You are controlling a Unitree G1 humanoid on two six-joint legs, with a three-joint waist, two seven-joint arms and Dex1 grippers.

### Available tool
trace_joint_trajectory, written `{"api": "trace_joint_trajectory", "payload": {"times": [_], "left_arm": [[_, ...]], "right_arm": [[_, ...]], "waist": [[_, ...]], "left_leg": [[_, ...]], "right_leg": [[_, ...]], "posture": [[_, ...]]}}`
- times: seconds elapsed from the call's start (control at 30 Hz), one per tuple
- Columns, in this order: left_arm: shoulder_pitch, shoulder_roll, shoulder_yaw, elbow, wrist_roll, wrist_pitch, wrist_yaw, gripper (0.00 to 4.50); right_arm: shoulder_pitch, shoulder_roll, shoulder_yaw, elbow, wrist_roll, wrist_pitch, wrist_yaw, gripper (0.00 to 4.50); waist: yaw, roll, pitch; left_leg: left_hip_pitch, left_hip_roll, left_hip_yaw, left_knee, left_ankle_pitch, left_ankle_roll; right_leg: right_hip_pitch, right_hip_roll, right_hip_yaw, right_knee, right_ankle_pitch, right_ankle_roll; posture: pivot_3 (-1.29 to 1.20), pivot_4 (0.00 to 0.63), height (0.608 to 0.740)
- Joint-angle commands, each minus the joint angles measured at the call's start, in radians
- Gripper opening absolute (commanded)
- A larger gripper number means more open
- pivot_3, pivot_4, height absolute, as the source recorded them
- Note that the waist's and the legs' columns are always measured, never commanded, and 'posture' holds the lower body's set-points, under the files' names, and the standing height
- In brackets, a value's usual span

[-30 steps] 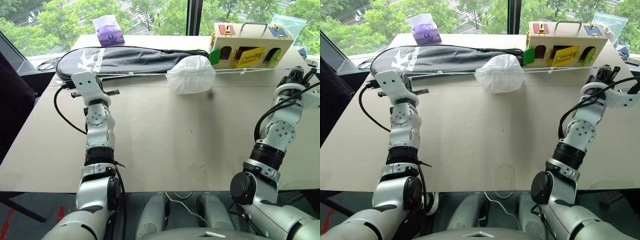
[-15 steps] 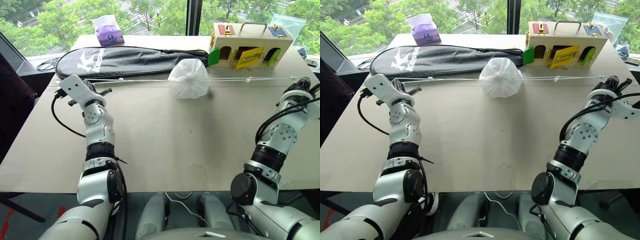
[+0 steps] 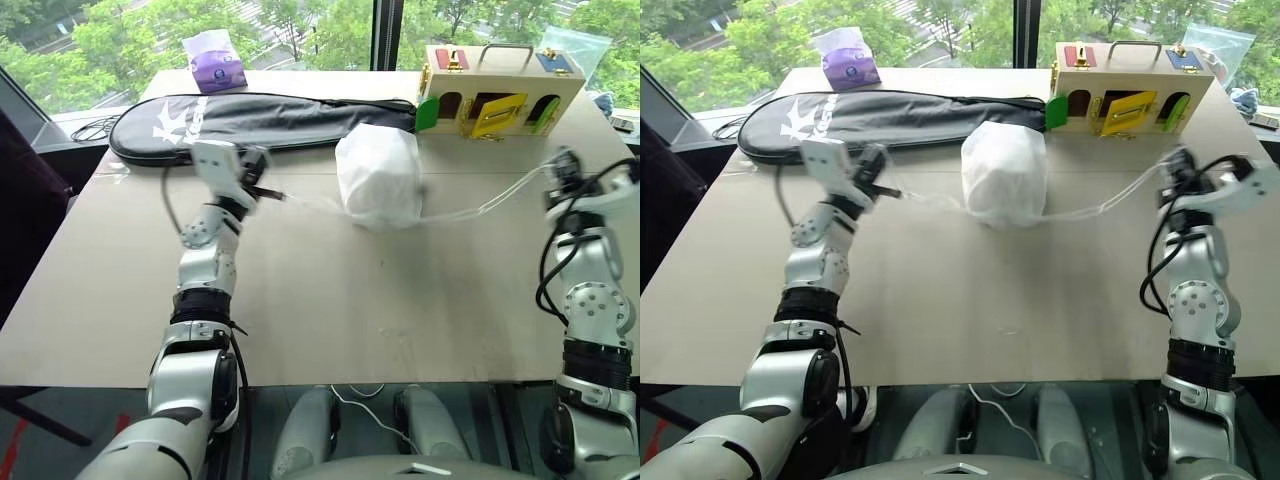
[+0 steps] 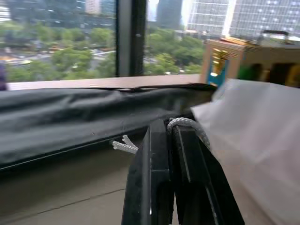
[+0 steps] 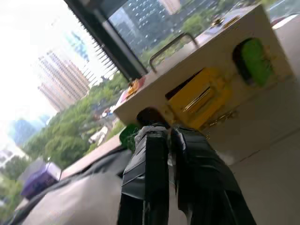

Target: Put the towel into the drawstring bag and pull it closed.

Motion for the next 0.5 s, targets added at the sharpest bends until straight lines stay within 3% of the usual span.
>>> {"api": "trace_joint_trajectory", "payload": {"times": [0.03, 0.2, 0.3, 0.5], "left_arm": [[0.067, 0.124, -0.103, -0.098, -0.008, 0.116, -0.323, 0.65], [0.043, 0.251, -0.087, -0.021, -0.001, 0.15, -0.474, 3.18], [0.054, 0.338, -0.077, -0.016, -0.005, 0.21, -0.556, 4.31], [0.172, 0.499, -0.063, -0.1, 0.014, 0.267, -0.66, 4.44]], "right_arm": [[0.05, -0.151, 0.06, -0.055, -0.094, 0.101, 0.186, 1.76], [0.181, -0.456, 0.111, -0.038, -0.242, 0.112, 0.558, 4.39], [0.256, -0.565, 0.075, 0.003, -0.295, 0.055, 0.734, 4.5], [0.36, -0.632, -0.008, 0.147, -0.389, -0.105, 0.946, 4.5]], "waist": [[-0.011, 0.0, 0.0], [-0.003, 0.0, 0.0], [0.003, -0.001, 0.001], [0.0, -0.001, 0.001]], "left_leg": [[0.0, 0.001, 0.0, 0.0, 0.0, 0.0], [0.0, 0.001, -0.001, 0.0, 0.0, 0.0], [-0.001, 0.001, -0.001, 0.002, 0.0, 0.0], [0.0, 0.001, 0.0, 0.001, -0.001, 0.001]], "right_leg": [[0.0, 0.001, 0.0, 0.0, 0.0, 0.0], [0.0, 0.001, 0.0, -0.001, 0.0, 0.0], [0.0, 0.001, -0.001, -0.001, 0.0, 0.0], [0.001, 0.0, 0.0, -0.003, 0.0, 0.0]], "posture": [[0.0, 0.15, 0.74], [0.0, 0.15, 0.74], [0.0, 0.15, 0.74], [0.0, 0.15, 0.74]]}}
